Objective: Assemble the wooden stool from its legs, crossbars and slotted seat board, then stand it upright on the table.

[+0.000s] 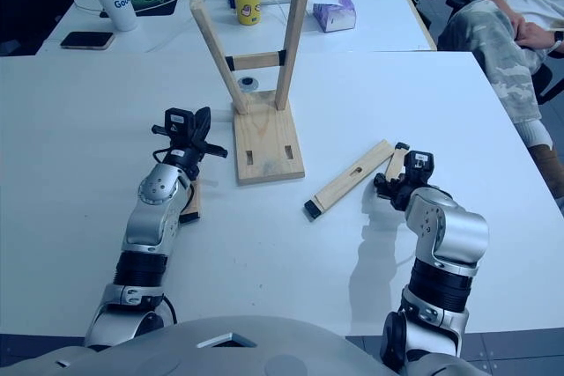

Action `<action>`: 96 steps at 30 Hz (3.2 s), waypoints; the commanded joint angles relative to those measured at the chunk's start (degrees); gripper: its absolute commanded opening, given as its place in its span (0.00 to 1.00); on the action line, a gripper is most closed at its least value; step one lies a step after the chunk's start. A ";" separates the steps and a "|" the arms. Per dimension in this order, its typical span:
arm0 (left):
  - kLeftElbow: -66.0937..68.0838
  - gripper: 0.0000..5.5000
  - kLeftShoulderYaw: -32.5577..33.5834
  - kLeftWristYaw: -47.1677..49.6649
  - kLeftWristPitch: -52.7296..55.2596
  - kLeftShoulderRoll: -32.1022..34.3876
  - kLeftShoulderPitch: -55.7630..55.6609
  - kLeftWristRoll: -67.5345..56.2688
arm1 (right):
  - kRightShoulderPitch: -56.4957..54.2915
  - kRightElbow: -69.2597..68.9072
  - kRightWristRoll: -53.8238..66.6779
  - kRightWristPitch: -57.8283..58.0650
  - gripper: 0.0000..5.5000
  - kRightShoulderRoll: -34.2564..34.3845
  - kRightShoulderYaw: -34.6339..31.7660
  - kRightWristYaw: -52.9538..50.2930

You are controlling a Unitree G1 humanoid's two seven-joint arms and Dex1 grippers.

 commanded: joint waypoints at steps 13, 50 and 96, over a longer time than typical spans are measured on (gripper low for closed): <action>1.71 0.00 0.09 -0.17 -0.59 0.28 -2.11 0.31 | -1.81 7.57 -3.18 -1.53 0.27 3.08 -3.97 -6.28; -11.25 0.46 5.90 -9.47 36.34 -9.45 -2.20 -49.78 | -10.40 6.78 8.01 -45.68 0.24 -11.11 21.13 34.22; -11.31 0.08 9.46 -2.37 37.10 -9.83 -6.53 -56.10 | -6.77 3.47 11.30 -50.18 0.24 -15.81 25.34 42.05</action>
